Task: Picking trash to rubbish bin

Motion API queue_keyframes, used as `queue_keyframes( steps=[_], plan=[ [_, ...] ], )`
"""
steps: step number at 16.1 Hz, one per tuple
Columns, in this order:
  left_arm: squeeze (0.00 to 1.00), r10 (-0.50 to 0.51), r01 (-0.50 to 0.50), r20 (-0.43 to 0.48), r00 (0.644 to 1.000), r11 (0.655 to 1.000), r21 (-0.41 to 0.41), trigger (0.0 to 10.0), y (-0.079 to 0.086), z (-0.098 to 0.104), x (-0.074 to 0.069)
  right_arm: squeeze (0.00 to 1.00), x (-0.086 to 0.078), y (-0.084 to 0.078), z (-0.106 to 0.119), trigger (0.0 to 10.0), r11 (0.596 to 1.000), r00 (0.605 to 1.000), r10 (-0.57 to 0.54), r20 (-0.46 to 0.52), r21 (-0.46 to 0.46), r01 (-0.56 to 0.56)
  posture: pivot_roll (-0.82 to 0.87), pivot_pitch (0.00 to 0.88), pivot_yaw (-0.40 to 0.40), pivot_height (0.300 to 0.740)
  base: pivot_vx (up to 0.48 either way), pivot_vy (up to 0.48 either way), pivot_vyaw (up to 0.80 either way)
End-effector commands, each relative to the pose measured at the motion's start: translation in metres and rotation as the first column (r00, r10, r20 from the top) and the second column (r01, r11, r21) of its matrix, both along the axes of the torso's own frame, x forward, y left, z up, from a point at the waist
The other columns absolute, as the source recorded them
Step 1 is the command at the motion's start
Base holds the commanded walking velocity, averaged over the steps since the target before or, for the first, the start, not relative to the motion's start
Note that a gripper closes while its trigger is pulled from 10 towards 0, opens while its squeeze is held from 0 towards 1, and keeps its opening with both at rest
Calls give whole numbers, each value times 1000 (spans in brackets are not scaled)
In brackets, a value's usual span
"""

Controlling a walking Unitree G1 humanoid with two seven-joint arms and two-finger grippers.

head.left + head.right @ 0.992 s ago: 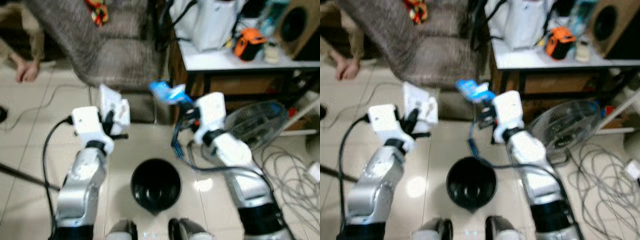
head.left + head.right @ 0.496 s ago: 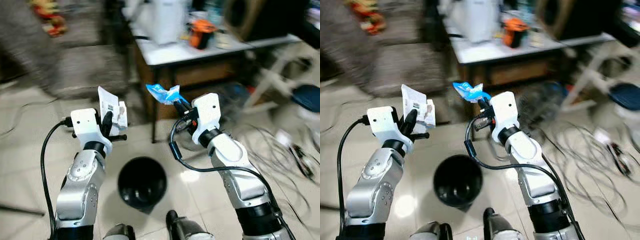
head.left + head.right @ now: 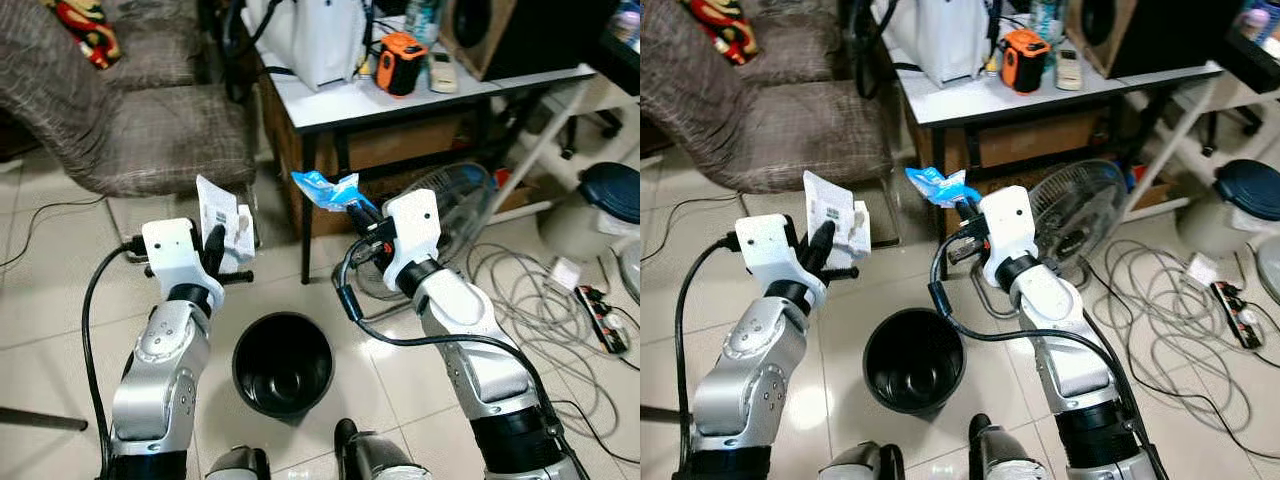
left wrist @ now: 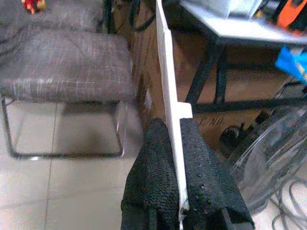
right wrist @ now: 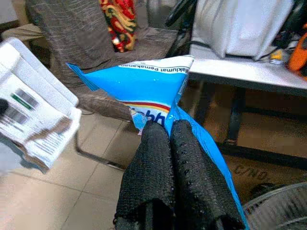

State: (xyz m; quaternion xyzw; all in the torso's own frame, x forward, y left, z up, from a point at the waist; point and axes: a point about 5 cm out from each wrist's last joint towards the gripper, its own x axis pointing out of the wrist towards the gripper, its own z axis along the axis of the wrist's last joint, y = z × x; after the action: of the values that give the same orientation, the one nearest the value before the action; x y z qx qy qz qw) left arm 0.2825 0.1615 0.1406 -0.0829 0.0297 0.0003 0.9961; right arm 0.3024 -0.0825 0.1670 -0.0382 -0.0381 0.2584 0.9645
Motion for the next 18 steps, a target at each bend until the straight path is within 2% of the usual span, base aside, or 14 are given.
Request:
queue_keyframes(
  steps=[1, 2, 3, 5, 7, 9, 10, 11, 12, 13, 15, 17, 18],
  plan=[
    [0, -14, 15, -70, 997, 1000, 11, 10000, 0, -15, -4, 0, -4, 3, -14, 10000, 1000, 997, 27, -70, -1, -27, -57, 214, 10, 740, 0, 0, 0],
    [0, -20, 21, -81, 997, 1000, 13, 10000, -1, -18, -4, 0, -4, 4, -17, 10000, 1000, 995, 30, -95, 8, -29, -57, 214, 10, 740, 0, 0, 0],
    [0, -37, 43, -146, 989, 999, 34, 10000, 3, -36, -7, 0, 0, 5, -34, 10000, 998, 974, 30, -223, 60, -17, -50, 236, 18, 740, 0, 0, 0],
    [0, -49, 59, -191, 980, 997, 44, 10000, 5, -47, -9, 0, 3, 6, -43, 10000, 997, 960, 34, -278, 75, -13, -46, 249, 22, 740, 0, 0, 0],
    [0, -85, 102, -265, 960, 993, 52, 10000, 9, -73, -15, 0, 10, 7, -67, 10000, 998, 926, 32, -377, 64, -9, -34, 280, 32, 740, 0, 0, 0],
    [0, -135, 176, -294, 946, 977, 117, 10000, 11, -91, -19, 0, 13, 6, -89, 10000, 1000, 894, 13, -448, 28, -1, -23, 308, 40, 740, 0, 0, 0],
    [0, -156, 212, -343, 926, 968, 134, 10000, 12, -106, -21, 0, 12, 4, -105, 10000, 1000, 867, 7, -499, -12, -15, -24, 318, 41, 740, 0, 0, 0],
    [0, -163, 228, -361, 918, 963, 144, 10000, 13, -110, -22, 0, 11, 4, -110, 10000, 999, 858, 0, -513, -34, -20, -24, 321, 42, 740, 0, 0, 0],
    [0, -180, 260, -398, 899, 953, 155, 10000, 14, -117, -26, 0, 7, 5, -125, 10000, 997, 828, -4, -561, -70, -42, -23, 331, 42, 740, 0, 0, 0],
    [0, -191, 292, -445, 875, 941, 169, 10000, 17, -126, -33, 0, 3, 6, -138, 10000, 986, 827, -37, -562, -156, -62, -16, 341, 41, 740, 0, 0, 0],
    [0, -190, 301, -464, 865, 937, 177, 10000, 19, -137, -37, 0, 1, 5, -146, 10000, 982, 820, -59, -570, -180, -54, 7, 350, 41, 740, 0, 0, 0],
    [0, -204, 314, -453, 868, 932, 181, 10000, 19, -141, -42, 0, 3, 3, -151, 10000, 983, 821, -100, -563, -182, -5, 24, 355, 40, 740, 0, 0, 0],
    [0, -233, 336, -446, 864, 927, 166, 10000, 17, -139, -48, 0, 5, 3, -152, 10000, 984, 825, -121, -551, -179, 25, 42, 357, 42, 740, 0, 0, 0]
  ],
)
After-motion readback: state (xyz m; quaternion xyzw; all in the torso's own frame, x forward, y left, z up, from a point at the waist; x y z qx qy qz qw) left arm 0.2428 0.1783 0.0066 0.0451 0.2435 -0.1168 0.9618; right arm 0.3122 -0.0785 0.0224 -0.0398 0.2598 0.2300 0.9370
